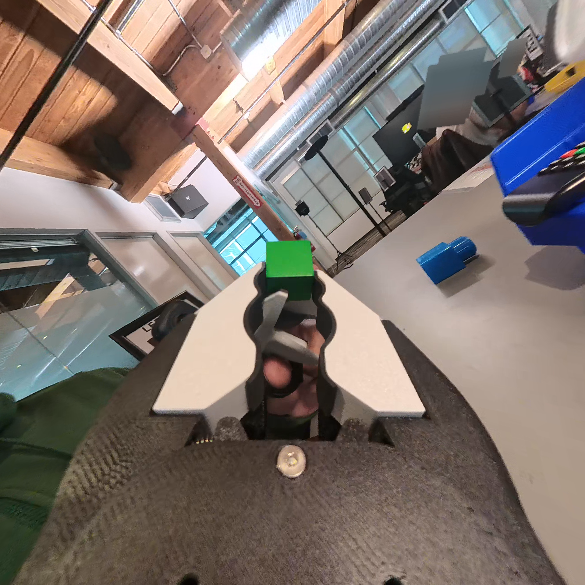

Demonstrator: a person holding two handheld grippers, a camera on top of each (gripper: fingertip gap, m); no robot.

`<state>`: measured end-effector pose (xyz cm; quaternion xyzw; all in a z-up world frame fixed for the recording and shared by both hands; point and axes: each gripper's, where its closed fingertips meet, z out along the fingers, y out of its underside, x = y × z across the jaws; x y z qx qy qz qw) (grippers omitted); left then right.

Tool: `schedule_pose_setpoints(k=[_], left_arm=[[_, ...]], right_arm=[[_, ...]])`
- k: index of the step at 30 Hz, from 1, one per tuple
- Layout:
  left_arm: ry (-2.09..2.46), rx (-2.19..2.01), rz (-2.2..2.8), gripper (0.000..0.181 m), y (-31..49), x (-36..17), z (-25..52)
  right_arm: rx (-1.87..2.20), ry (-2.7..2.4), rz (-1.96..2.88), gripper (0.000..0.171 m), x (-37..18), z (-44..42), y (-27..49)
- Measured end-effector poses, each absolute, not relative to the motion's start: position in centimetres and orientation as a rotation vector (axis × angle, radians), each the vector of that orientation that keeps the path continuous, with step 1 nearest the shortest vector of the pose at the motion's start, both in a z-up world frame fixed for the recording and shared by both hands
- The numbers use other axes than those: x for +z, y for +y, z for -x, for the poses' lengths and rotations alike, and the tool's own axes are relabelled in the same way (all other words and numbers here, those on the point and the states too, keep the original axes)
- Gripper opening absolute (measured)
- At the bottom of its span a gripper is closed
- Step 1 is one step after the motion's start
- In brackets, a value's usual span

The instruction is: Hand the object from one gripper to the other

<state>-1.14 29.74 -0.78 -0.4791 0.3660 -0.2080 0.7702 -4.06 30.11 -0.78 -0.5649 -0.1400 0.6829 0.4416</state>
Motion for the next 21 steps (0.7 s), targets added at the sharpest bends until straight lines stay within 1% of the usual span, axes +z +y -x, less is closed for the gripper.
schedule_pose_setpoints(k=[6,11,15,21], left_arm=[[0.721,-0.427,1.042,0.031,29.4,-0.6,2.9],[0.621,-0.413,0.999,0.03,28.1,0.2,5.3],[0.552,-0.424,0.994,0.029,26.6,0.7,6.7],[0.423,-0.597,1.056,0.029,25.7,1.2,8.0]], right_arm=[[1.706,-0.384,1.393,0.03,-0.6,5.8,29.5],[1.631,-0.405,1.329,0.042,0.3,6.7,29.1],[1.549,-0.442,1.279,0.043,1.0,7.3,28.4],[1.509,-0.441,1.269,0.042,1.0,7.8,28.2]])
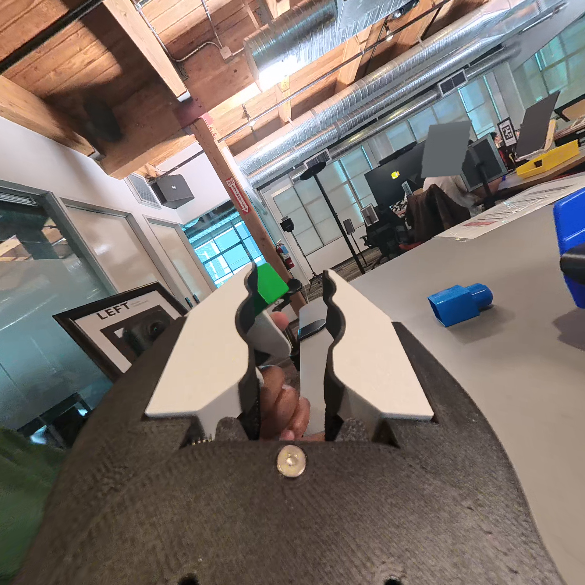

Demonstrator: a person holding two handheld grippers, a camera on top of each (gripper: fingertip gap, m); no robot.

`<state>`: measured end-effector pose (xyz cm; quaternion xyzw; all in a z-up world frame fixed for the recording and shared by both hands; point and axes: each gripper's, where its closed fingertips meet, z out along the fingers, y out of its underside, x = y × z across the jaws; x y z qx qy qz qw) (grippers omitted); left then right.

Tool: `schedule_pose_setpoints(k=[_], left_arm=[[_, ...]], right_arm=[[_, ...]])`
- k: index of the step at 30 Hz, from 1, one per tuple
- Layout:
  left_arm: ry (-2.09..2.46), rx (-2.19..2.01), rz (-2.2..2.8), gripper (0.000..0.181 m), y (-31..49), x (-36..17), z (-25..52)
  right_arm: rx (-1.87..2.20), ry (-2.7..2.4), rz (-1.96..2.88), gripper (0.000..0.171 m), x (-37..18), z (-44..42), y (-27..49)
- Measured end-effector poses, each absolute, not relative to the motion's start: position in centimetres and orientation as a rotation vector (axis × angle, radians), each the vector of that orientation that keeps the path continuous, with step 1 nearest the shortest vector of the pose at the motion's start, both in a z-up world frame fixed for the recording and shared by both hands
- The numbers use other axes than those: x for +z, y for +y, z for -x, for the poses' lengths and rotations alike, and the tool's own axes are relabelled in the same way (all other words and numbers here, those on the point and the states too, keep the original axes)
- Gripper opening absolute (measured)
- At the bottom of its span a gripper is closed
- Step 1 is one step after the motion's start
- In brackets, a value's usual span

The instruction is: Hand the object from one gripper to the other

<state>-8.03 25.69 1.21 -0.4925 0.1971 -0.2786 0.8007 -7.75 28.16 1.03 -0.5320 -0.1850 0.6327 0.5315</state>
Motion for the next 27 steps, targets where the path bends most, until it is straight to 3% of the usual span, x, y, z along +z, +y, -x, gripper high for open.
schedule_pose_setpoints(k=[11,18,27], left_arm=[[0.237,-1.11,1.15,0.029,26.7,0.7,8.6],[0.289,-1.057,1.201,0.028,29.1,2.1,8.5],[0.447,-1.285,1.187,0.029,33.7,6.3,2.0]], right_arm=[[1.279,-0.489,1.273,0.041,0.8,7.9,28.3],[0.859,-0.623,1.25,0.042,0.5,7.6,28.6],[0.417,-0.66,1.17,0.044,5.1,3.1,32.4]])
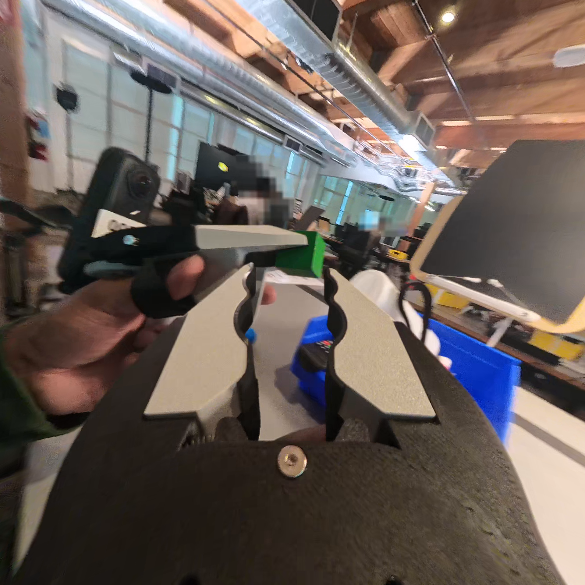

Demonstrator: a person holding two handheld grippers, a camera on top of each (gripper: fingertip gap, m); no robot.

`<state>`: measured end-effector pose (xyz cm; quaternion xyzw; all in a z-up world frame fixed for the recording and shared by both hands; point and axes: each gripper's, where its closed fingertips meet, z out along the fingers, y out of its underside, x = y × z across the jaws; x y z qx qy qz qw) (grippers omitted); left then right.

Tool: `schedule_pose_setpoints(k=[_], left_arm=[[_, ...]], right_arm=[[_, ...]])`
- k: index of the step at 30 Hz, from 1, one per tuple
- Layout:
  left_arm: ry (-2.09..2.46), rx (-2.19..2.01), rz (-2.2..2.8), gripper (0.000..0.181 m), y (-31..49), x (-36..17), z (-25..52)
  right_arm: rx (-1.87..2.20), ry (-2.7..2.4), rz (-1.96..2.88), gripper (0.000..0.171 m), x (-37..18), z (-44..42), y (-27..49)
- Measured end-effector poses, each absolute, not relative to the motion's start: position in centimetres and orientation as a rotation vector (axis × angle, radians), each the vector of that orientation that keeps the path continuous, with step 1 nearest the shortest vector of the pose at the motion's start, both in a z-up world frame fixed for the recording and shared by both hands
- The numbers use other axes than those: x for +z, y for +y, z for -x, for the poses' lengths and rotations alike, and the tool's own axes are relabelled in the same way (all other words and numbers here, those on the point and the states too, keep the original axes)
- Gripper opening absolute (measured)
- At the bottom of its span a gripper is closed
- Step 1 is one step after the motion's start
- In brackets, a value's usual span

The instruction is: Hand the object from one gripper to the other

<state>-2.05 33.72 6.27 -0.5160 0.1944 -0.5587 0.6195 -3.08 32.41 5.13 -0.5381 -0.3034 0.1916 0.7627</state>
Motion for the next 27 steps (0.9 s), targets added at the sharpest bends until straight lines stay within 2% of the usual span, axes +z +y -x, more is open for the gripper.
schedule_pose_setpoints(k=[3,7,10,17,27], left_arm=[[0.376,-1.379,1.136,0.029,34.7,5.1,1.4],[0.322,-1.464,1.298,0.029,36.4,0.5,0.2],[0.269,-1.653,1.233,0.028,35.4,0.8,0.5],[0.325,-1.743,1.253,0.028,34.3,0.4,-0.7],[0.416,-1.735,1.279,0.028,33.2,0.1,-1.9]], right_arm=[[0.227,-0.669,1.186,0.049,5.0,0.5,34.5],[0.198,-0.701,1.18,0.05,3.5,-0.9,35.1],[0.192,-0.741,1.185,0.05,2.3,-0.5,34.5],[-0.022,-0.842,1.186,0.049,-0.5,0.9,34.3],[-0.109,-0.771,1.173,0.029,0.1,0.0,34.5]])
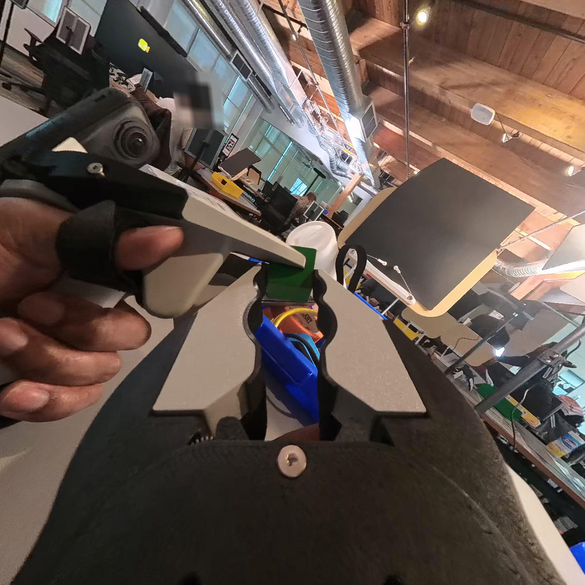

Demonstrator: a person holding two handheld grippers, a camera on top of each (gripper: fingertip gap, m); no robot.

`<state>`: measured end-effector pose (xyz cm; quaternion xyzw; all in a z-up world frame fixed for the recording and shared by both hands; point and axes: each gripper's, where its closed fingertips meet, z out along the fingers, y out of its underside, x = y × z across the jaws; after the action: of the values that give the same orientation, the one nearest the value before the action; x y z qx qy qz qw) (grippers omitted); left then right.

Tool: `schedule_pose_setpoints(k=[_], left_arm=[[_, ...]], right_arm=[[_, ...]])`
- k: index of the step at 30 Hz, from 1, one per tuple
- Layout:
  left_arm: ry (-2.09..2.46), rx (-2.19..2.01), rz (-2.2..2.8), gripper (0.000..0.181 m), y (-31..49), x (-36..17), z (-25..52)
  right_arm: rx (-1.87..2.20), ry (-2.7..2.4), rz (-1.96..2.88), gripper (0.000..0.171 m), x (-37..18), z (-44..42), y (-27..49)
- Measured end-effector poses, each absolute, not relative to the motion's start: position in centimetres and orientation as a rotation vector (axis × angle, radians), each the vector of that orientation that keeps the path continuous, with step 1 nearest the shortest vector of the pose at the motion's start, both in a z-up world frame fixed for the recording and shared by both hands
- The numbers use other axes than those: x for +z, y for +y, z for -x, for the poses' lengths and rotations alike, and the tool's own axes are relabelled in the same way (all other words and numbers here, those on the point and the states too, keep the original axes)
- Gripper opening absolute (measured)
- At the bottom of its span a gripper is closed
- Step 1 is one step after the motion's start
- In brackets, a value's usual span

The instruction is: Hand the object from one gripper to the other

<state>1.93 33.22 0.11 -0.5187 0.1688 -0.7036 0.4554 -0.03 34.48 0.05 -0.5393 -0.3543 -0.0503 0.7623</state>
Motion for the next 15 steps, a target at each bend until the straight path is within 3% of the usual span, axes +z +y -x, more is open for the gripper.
schedule_pose_setpoints(k=[7,15], left_arm=[[0.354,-1.611,1.221,0.04,34.0,1.1,-0.7],[0.437,-1.338,1.202,0.047,33.7,1.3,-0.9]], right_arm=[[0.067,-0.659,1.244,0.029,0.6,-0.9,34.6],[1.003,-0.356,1.371,0.029,1.3,-1.8,34.5]])
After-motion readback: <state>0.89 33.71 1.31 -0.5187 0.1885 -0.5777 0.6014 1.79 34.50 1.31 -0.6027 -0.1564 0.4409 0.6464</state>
